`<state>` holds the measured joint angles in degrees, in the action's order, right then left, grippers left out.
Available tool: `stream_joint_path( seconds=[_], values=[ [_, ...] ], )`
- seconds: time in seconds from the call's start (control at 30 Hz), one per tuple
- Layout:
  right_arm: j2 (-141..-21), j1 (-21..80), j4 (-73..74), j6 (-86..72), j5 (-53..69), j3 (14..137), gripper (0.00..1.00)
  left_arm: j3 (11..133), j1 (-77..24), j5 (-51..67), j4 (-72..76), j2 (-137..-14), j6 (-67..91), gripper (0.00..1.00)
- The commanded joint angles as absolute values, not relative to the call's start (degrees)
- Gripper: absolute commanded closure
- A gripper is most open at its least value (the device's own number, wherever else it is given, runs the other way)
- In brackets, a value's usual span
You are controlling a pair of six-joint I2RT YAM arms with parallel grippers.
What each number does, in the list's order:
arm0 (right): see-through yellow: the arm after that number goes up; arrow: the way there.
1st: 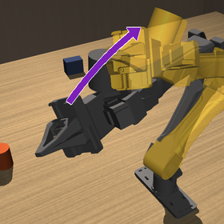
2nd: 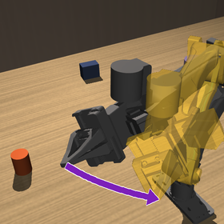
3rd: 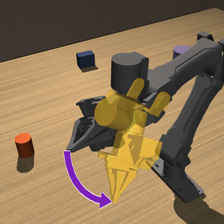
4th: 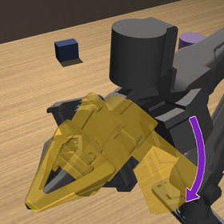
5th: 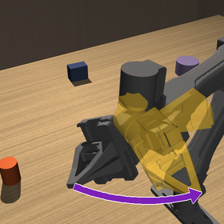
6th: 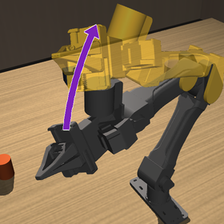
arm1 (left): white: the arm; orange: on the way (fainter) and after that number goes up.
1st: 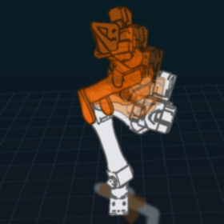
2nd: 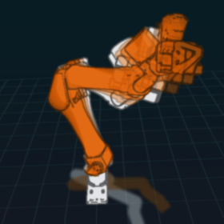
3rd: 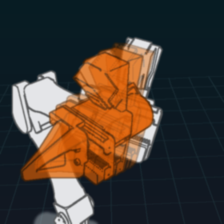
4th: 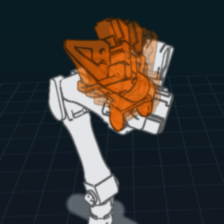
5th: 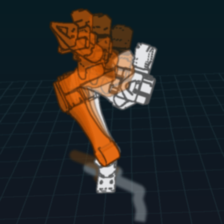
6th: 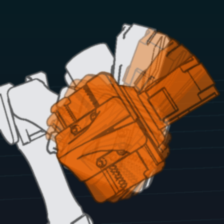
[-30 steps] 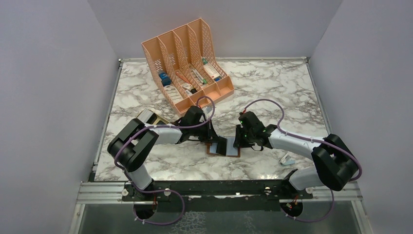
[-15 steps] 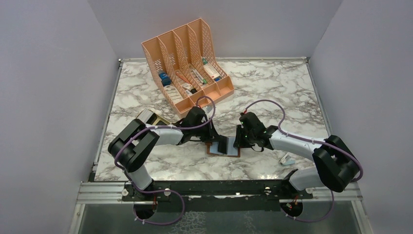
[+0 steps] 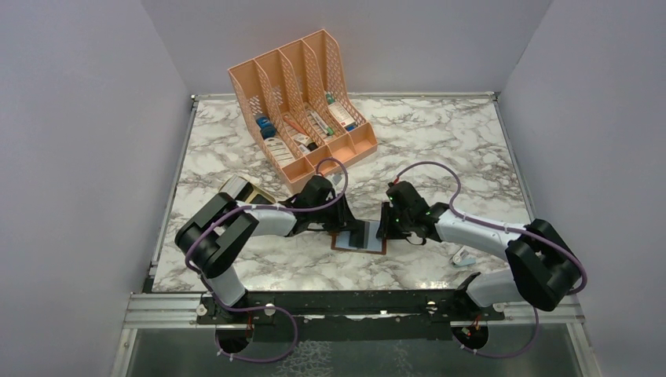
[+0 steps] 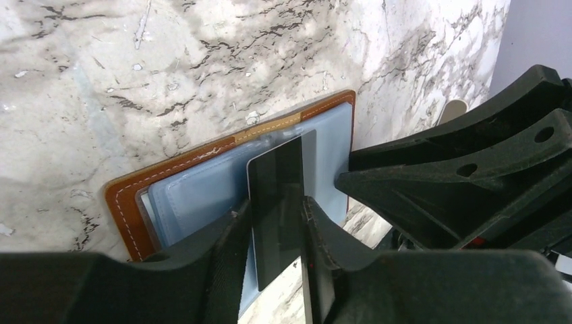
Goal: Put the credit cards into the card holder
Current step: Insert the credit card into the card holder.
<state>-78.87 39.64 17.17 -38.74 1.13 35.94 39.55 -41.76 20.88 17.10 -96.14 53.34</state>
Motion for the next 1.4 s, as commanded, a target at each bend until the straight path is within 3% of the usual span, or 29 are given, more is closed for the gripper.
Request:
stream_joint_path(
  seconds=[0.0,0.4,1.37],
  values=[
    [-76.1,39.7,20.6,-38.8,0.4,37.3,0.74,40.7,-42.2,18.5,13.5,-95.5,51.3,0.62],
    [-75.4,39.7,19.8,-39.8,2.3,36.1,0.74,40.5,-43.7,16.4,10.9,-93.3,50.7,0.54],
    [-75.2,39.7,15.7,-40.4,3.1,34.5,0.75,44.6,-51.2,15.8,13.8,-98.1,55.6,0.60]
  ],
)
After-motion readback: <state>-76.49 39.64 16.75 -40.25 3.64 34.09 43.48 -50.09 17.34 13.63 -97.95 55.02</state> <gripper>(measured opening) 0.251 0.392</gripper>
